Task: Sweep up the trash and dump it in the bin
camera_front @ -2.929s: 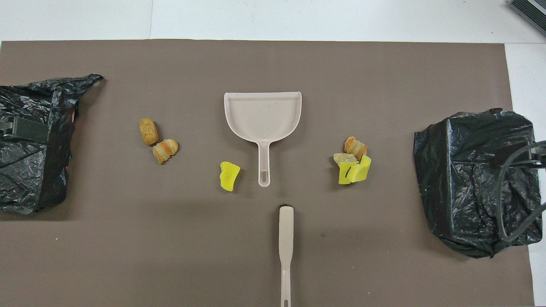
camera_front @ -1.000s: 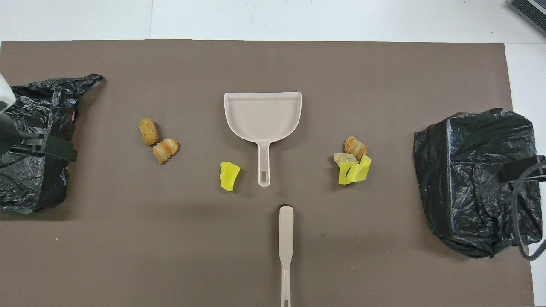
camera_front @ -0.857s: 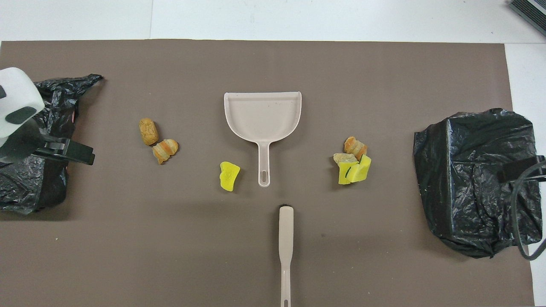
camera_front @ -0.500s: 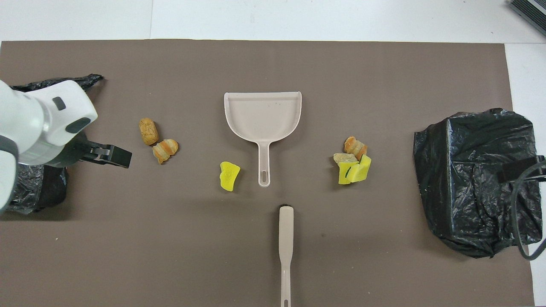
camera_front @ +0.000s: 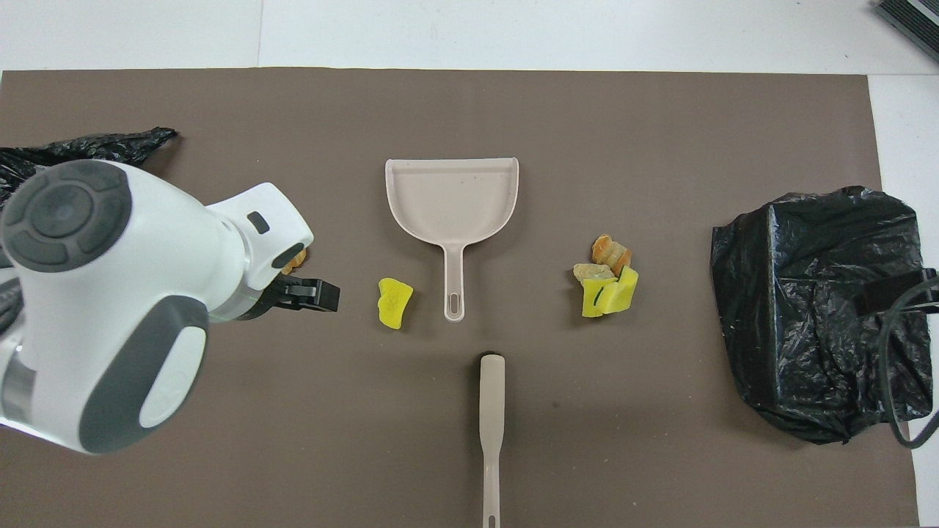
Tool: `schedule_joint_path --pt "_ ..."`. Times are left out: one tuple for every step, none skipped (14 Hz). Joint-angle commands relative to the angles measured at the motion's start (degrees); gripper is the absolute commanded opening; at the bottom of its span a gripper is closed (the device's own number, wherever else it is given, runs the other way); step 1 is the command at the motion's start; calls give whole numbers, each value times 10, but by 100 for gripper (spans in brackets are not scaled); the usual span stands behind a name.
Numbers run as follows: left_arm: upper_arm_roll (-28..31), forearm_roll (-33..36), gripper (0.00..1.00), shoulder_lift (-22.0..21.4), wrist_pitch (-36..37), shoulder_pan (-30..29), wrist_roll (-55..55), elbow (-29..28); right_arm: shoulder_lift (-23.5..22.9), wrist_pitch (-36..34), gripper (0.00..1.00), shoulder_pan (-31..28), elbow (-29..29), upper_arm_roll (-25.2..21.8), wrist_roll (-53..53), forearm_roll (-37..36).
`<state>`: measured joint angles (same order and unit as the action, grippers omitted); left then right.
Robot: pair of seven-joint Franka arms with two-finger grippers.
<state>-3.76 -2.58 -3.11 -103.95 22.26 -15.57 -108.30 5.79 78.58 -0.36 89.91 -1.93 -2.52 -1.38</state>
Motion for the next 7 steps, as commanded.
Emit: schedule_joint_path --pt "9 1 100 -29 -61 64 -57 -75 14 -7 100 -5 14 -2 -16 9" --pt "9 1 100 -30 -80 84 -72 -94 14 -7 100 -5 15 -2 -17 9" --pt "9 1 100 -29 -94 105 -89 -104 16 -7 100 -5 15 -2 -17 9" --pt "9 1 100 -21 -105 139 -107 -110 16 -7 100 -5 15 -2 -17 10" --pt "9 1 100 -17 -126 160 -123 -127 16 -7 100 -5 15 -2 -17 9" --pt "9 1 100 -17 -145 181 -145 -147 16 -7 100 -5 15 -2 -17 9" --pt "9 1 100 -17 -155 200 -180 -163 16 -7 100 -5 17 -2 -17 9"
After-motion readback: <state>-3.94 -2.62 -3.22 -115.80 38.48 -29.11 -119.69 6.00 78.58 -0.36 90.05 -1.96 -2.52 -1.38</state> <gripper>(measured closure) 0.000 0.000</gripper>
